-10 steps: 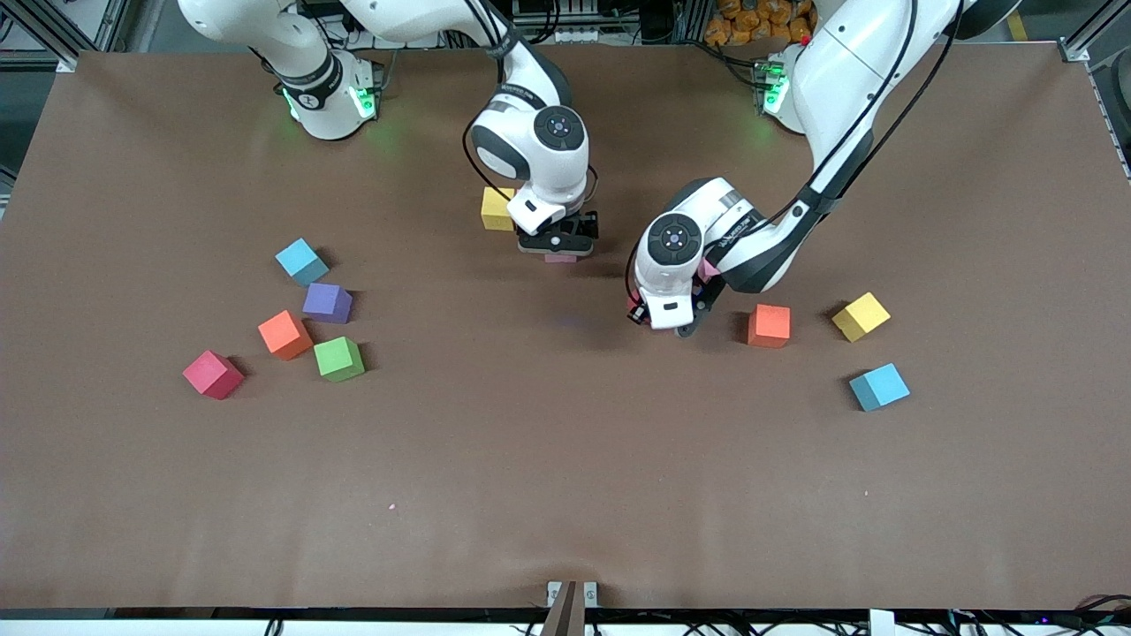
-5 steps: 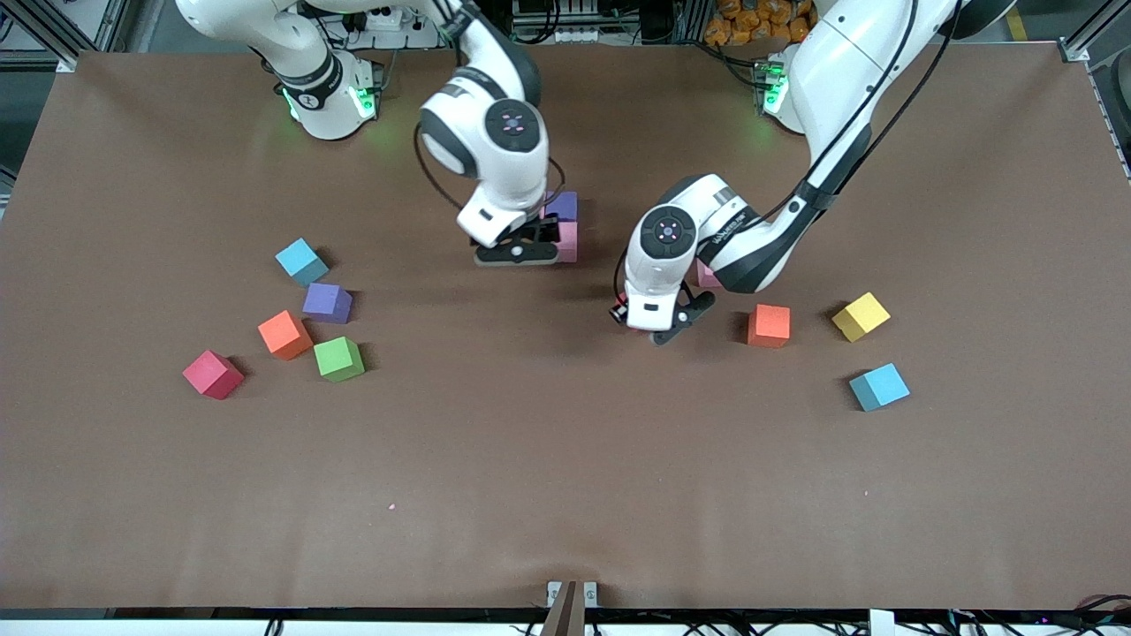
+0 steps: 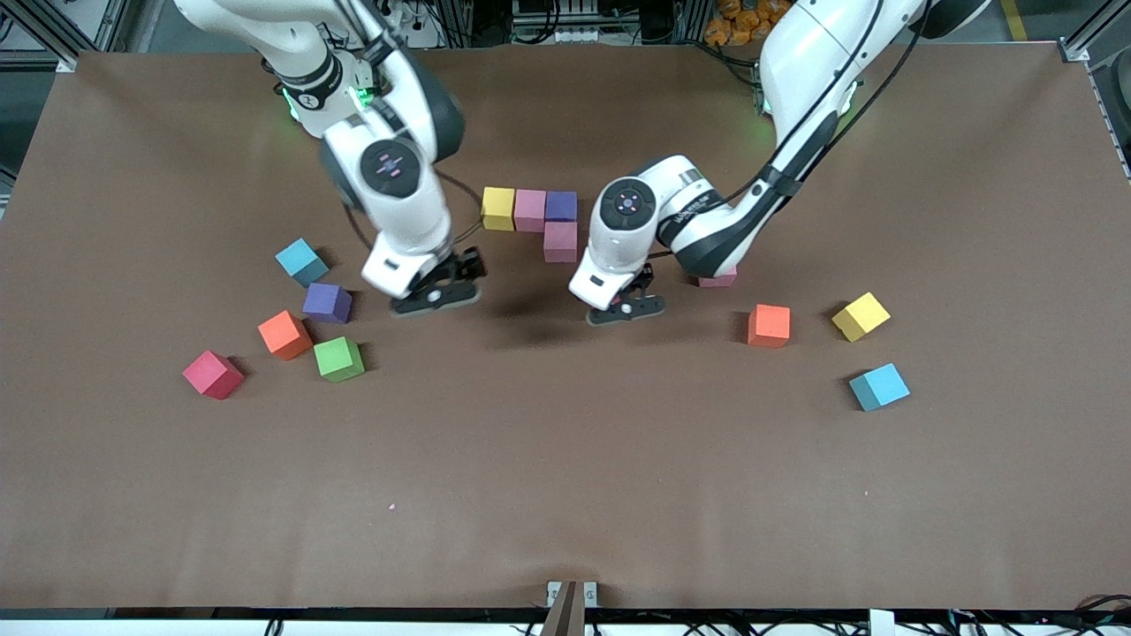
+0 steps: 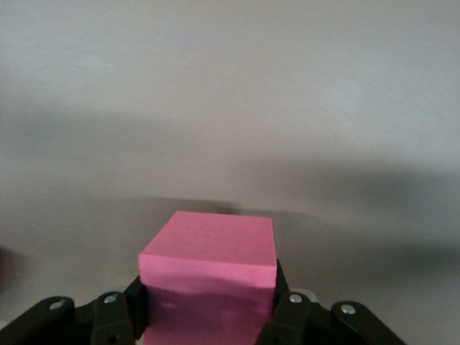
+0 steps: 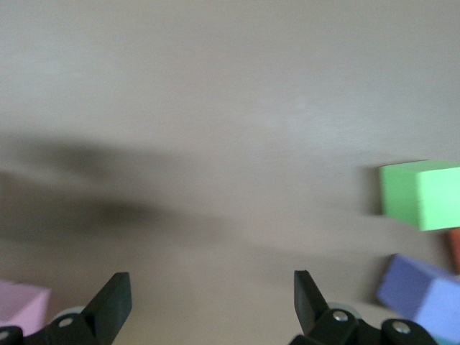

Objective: Form number 2 with 11 blocks

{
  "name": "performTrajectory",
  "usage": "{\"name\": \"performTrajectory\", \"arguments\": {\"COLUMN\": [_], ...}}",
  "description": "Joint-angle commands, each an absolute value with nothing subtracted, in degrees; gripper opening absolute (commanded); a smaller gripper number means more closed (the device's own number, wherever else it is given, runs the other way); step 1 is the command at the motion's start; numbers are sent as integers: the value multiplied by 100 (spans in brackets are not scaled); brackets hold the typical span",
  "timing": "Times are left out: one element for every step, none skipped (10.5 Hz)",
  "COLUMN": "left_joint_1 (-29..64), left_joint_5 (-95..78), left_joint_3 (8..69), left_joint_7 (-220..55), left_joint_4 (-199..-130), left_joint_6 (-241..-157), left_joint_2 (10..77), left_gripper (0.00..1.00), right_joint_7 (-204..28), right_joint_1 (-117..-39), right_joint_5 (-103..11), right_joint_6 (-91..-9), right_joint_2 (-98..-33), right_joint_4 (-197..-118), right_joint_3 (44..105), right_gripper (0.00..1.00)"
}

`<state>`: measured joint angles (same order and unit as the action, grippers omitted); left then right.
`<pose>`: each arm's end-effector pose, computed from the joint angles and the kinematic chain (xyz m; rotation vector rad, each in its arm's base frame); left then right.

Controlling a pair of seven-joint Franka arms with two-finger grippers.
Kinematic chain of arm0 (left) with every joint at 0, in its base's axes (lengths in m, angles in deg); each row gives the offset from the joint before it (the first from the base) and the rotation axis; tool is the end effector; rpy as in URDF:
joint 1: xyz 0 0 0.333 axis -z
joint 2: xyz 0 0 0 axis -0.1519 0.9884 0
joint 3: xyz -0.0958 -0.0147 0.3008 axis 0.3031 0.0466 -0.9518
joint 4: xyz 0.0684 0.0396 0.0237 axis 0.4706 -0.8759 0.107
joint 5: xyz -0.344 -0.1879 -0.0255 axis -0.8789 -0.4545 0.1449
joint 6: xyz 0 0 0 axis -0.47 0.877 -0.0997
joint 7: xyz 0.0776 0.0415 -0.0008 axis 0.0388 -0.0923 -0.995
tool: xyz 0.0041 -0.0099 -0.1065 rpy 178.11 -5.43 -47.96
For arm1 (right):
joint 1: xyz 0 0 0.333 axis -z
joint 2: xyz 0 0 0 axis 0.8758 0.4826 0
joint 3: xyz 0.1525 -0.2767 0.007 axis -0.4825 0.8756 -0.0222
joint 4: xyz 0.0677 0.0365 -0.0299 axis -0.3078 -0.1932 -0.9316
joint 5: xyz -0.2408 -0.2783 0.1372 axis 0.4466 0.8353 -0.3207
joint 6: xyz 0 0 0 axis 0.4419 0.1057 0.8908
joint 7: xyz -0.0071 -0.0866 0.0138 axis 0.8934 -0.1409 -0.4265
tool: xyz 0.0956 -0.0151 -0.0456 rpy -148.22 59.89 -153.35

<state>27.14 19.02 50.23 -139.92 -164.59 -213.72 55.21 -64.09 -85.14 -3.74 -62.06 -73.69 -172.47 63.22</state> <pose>0.4723 -0.4685 0.2412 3.0906 0.2211 -0.0777 0.5219 0.2895 0.3302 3.0581 0.3748 -0.0051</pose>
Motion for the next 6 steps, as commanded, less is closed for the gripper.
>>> {"name": "performTrajectory", "arguments": {"left_joint_1": [3008, 3209, 3403, 3605, 3729, 3747], "left_joint_5": [2046, 2046, 2073, 2055, 2029, 2038], "left_joint_3": [4978, 4925, 4751, 4601, 4530, 4529], "left_joint_7": [-13668, -13667, -13650, -13650, -13650, -13650], "left_joint_4": [-15862, -15729, -15710, -15641, -15596, -15596], "left_joint_6": [-21321, -21304, -21304, -21304, -21295, -21295], "left_joint_2": [5951, 6065, 6110, 6136, 6171, 6198], "left_gripper": [25, 25, 25, 25, 25, 25], "right_joint_7": [-7582, -7970, -8070, -8019, -8070, -8166], "right_joint_1": [-7455, -7102, -7021, -7055, -7064, -7038], "right_joint_5": [-412, -403, -412, -412, -403, -403], "right_joint_6": [-6469, -6601, -6620, -6629, -6768, -6917], "right_joint_2": [-7310, -7204, -7194, -7151, -7063, -6958], "right_joint_4": [-17483, -17544, -17580, -17589, -17580, -17589], "right_joint_3": [6258, 6258, 6258, 6258, 6258, 6258], "right_gripper": [100, 100, 100, 100, 100, 100]}}
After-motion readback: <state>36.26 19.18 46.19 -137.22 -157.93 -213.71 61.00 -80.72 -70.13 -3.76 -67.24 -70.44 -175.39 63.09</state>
